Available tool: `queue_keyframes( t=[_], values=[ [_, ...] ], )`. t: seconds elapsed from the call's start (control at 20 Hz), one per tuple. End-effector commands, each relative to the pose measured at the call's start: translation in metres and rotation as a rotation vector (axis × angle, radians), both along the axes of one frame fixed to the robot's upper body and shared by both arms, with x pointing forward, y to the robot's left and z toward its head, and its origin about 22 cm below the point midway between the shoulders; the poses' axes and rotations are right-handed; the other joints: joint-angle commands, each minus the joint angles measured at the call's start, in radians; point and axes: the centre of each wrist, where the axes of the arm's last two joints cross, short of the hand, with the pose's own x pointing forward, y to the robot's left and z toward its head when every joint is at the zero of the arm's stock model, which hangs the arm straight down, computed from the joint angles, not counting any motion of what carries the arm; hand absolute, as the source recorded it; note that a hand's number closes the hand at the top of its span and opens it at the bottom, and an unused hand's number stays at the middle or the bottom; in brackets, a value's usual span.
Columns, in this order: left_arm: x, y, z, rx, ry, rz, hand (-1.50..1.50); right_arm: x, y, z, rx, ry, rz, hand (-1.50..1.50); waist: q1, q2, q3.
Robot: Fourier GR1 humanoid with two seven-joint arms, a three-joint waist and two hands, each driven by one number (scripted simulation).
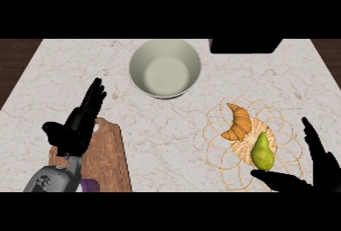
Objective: Pick the pear from the placemat and place it in the bowl
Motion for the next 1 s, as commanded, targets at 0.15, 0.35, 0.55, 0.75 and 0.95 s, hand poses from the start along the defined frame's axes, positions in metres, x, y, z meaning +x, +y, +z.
queue_keyframes(
  t=[0.15, 0.35, 0.55, 0.75, 0.95],
  values=[
    [-0.004, -0.010, 0.001, 0.012, 0.007, -0.004, 0.00, 0.000, 0.015, -0.007, 0.092, -0.088, 0.021, -1.50, 0.002, 0.000, 0.000],
    [0.003, -0.017, -0.016, -0.005, 0.008, -0.003, 0.00, -0.019, -0.008, -0.007, 0.112, -0.117, 0.013, -1.50, -0.004, 0.000, 0.000],
    [0.004, -0.009, -0.002, 0.006, -0.007, 0.002, 0.00, -0.007, 0.019, -0.011, 0.166, -0.097, 0.004, -1.50, 0.000, 0.000, 0.000],
    [0.002, -0.014, -0.001, 0.018, -0.007, 0.019, 0.00, -0.007, 0.010, -0.030, 0.206, -0.092, 0.021, -1.50, 0.000, 0.000, 0.000],
    [-0.005, -0.007, -0.015, -0.003, -0.002, -0.005, 0.00, -0.003, 0.024, -0.040, 0.214, -0.113, -0.001, -1.50, 0.000, 0.000, 0.000]
  ],
)
